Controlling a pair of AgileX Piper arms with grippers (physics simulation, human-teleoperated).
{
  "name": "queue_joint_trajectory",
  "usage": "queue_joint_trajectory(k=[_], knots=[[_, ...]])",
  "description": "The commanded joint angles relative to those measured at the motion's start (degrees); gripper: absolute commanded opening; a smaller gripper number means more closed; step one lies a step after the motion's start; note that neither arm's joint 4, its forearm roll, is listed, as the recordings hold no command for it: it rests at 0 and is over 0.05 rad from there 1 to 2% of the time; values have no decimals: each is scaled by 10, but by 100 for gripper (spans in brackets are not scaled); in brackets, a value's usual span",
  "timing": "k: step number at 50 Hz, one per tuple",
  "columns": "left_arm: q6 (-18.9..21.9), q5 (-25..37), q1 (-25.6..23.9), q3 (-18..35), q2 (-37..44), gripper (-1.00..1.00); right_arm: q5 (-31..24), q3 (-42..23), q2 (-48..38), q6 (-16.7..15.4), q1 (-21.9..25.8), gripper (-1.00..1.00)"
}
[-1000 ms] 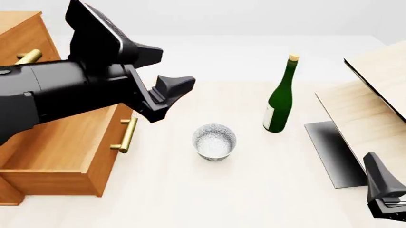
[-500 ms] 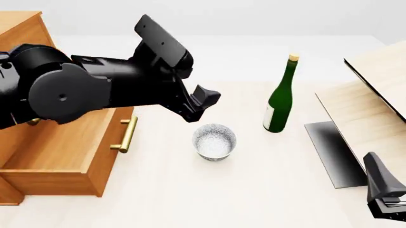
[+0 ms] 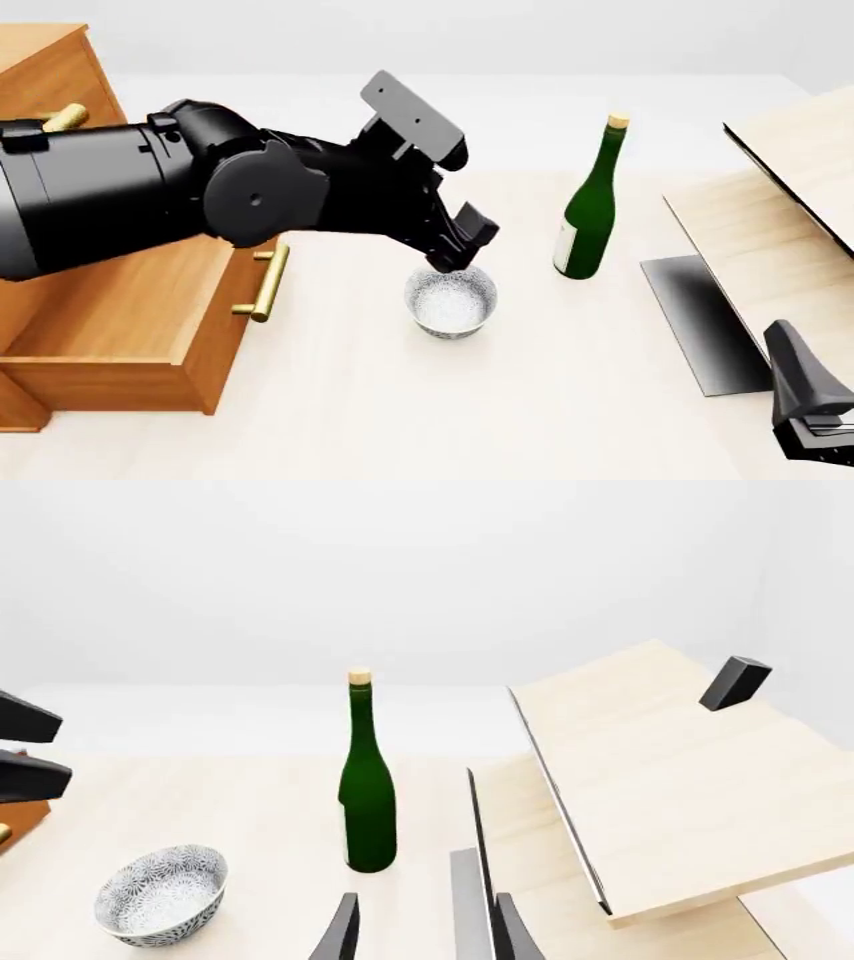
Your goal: Put the bowl in the bottom drawer of the cabinet.
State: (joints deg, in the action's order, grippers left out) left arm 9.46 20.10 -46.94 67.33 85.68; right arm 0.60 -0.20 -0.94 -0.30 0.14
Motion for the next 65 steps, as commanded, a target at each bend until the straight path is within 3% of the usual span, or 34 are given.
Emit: queue_joint_trajectory(k=[1,31,49,65], knots=[[-11,5,-15,27,42,100,0,0,0,0,0,100],[-20,16,-28,101,150,100,0,0,0,0,0,100],[-38,34,-36,119,194,100,0,0,0,0,0,100],[-25,52,-27,119,216,100,0,0,0,0,0,100]])
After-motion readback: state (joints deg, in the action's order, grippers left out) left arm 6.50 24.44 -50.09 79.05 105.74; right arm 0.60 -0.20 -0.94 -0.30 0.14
